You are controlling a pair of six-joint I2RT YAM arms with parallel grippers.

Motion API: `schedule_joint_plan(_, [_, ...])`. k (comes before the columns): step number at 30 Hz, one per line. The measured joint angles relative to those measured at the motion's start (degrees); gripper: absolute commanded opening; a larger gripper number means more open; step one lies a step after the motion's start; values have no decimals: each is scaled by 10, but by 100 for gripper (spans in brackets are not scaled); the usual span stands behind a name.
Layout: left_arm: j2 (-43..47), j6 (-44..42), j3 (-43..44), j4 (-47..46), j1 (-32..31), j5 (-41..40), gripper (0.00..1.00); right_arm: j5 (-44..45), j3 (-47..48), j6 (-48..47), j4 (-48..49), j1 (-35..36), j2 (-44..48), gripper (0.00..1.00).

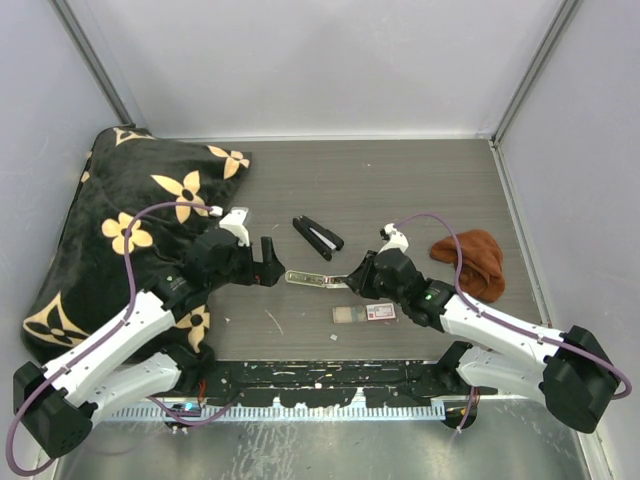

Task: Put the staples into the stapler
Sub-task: Open the stapler at the center of the board.

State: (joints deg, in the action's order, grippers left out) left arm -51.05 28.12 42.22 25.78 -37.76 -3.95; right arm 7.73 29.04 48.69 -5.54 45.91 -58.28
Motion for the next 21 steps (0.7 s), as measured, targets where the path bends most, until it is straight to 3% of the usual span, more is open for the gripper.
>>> schedule_joint_plan(10, [-27,34,-29,-75,1,99,98,-37,1,11,10,0,13,1])
schedule_joint_plan(21, [-16,74,-75,-104,44,146,98,-102,1,41,65,-8,50,1])
